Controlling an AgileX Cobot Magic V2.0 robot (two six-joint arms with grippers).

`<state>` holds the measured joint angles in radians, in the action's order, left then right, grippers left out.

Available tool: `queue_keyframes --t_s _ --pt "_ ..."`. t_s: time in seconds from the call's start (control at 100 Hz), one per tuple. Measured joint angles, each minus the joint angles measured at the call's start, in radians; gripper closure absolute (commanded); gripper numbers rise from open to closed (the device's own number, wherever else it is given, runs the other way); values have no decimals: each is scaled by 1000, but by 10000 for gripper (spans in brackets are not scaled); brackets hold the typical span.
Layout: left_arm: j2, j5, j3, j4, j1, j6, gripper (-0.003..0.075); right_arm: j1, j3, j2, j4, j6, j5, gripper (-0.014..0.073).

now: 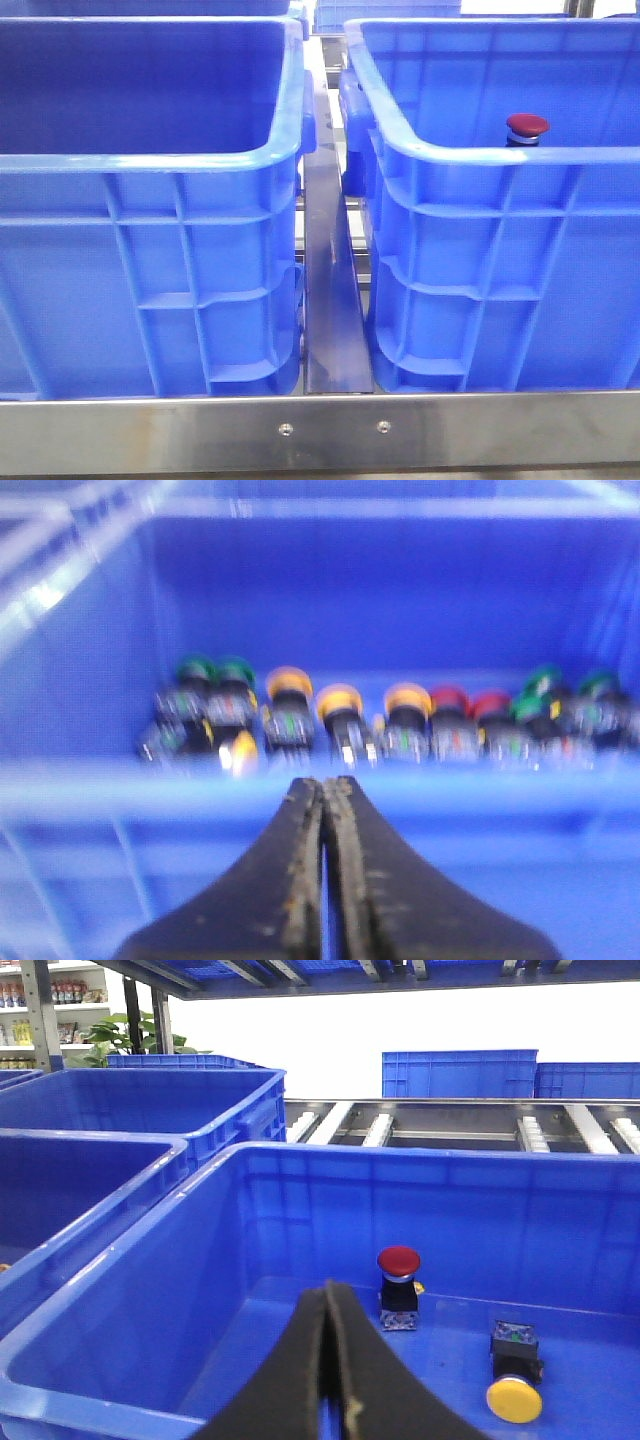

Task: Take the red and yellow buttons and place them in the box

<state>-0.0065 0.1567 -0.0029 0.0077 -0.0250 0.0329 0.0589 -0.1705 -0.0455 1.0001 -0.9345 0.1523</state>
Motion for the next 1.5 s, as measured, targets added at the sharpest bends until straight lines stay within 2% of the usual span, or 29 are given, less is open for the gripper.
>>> queue_keyframes --t_s 1.5 --pt "0 4 3 -15 -2 -5 741 0 0 2 0 0 2 687"
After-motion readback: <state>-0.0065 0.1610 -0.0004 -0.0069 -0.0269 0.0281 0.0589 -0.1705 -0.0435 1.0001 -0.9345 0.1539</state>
